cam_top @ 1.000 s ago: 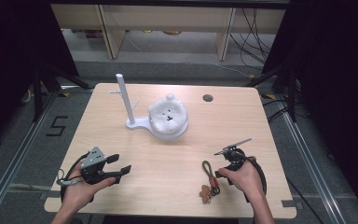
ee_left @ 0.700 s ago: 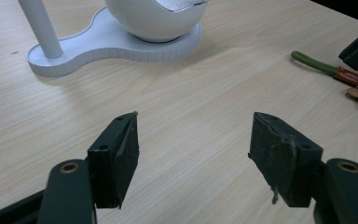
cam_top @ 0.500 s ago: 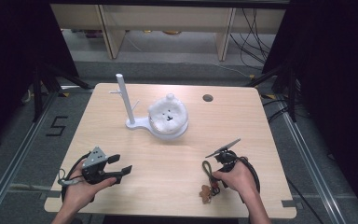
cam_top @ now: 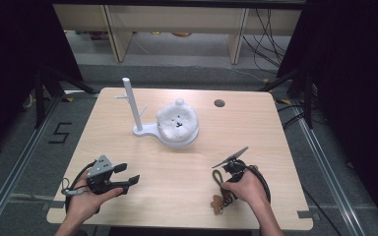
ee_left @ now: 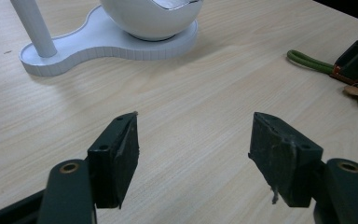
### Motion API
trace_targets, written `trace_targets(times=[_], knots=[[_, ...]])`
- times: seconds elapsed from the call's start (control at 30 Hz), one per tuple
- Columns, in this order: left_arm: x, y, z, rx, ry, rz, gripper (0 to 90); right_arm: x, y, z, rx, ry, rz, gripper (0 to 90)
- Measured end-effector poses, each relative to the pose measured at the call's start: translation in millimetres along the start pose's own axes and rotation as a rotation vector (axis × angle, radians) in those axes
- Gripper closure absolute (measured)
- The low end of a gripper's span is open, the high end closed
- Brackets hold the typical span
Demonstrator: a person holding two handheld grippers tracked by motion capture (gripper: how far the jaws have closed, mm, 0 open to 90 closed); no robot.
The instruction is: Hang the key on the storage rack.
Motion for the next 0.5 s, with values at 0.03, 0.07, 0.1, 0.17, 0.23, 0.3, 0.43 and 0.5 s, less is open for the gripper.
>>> trace_targets(times=[0.03, 0.07, 0.1, 0.17, 0.23, 0.3, 0.43, 0.5], knots=[[0.1, -0.2, -0.1, 0.000, 0.000, 0.000, 32.1, 0.3, -0.2, 0.7, -0.010, -0.005, 0.004, 66.2], [0.4, -0.4, 0.0, -0.001, -0.002, 0.004, 32.1, 0.5, -0.3, 1.0, -0.010, -0.007, 0.006, 66.2], [0.4, -0.4, 0.0, -0.001, -0.002, 0.004, 32.1, 0.6, 0.0, 0.2, -0.002, -0.009, -0.006, 66.0], [0.3, -0.7, -0.3, 0.003, 0.001, 0.004, 32.1, 1.6, -0.2, 0.9, 0.007, -0.017, -0.015, 65.0], [0.2, -0.6, -0.2, 0.000, -0.001, 0.003, 32.1, 3.7, -0.2, 3.3, 0.014, -0.016, -0.021, 64.1], [0.7, -0.4, -0.4, -0.001, -0.002, 0.003, 32.1, 4.2, 0.5, 3.8, 0.008, -0.025, -0.041, 64.1], [1.4, -0.4, -0.9, 0.006, 0.003, 0.003, 32.2, 6.4, 1.8, 3.8, 0.042, -0.030, -0.069, 62.8], [1.1, -0.4, -0.4, -0.005, -0.004, -0.002, 32.2, 7.7, 1.6, 4.5, 0.054, -0.030, -0.091, 61.7]])
Point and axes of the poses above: each handheld gripper's, and its own axes: z roughly forward along the jaws, y roughly out of its top, x roughly to its left, the point moved 3 cm from there along z, roughly forward along the jaws, and after that the axes turned 13 degrees about -x, right-handed, at the moved point
